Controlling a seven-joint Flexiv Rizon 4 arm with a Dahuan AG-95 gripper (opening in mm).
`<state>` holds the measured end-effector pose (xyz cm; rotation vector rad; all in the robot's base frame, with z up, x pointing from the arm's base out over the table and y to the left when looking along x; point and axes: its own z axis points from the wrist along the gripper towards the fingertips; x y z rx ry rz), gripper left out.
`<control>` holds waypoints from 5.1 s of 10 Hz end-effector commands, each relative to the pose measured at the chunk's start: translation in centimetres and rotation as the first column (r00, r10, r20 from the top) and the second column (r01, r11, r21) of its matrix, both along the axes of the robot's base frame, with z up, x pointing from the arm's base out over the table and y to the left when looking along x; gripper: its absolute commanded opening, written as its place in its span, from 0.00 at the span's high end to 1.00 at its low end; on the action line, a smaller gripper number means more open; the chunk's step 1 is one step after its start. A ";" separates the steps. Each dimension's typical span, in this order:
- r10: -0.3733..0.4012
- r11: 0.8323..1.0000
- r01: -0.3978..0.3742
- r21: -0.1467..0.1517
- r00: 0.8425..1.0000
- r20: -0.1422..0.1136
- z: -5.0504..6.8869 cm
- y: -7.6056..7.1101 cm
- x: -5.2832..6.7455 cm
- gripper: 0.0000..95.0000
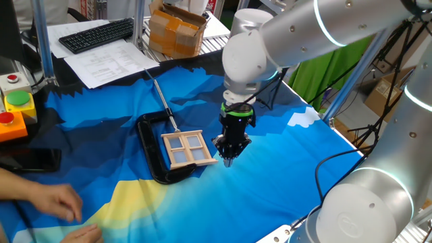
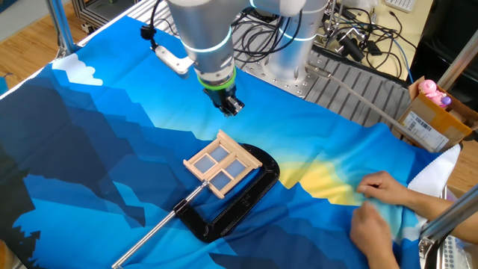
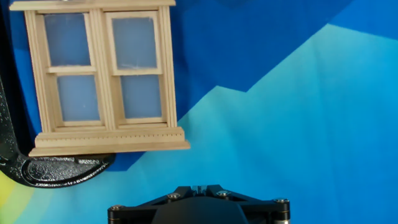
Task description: Open a sliding window
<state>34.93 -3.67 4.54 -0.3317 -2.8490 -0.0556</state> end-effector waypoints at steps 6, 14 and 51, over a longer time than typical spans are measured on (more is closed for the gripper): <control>0.070 0.997 -0.066 -0.046 0.991 0.113 0.1 -0.1 -0.1 1.00; 0.016 1.000 -0.014 -0.022 0.995 0.103 1.8 0.1 3.3 1.00; -0.779 0.626 0.776 0.076 0.627 0.015 -3.1 2.4 13.0 1.00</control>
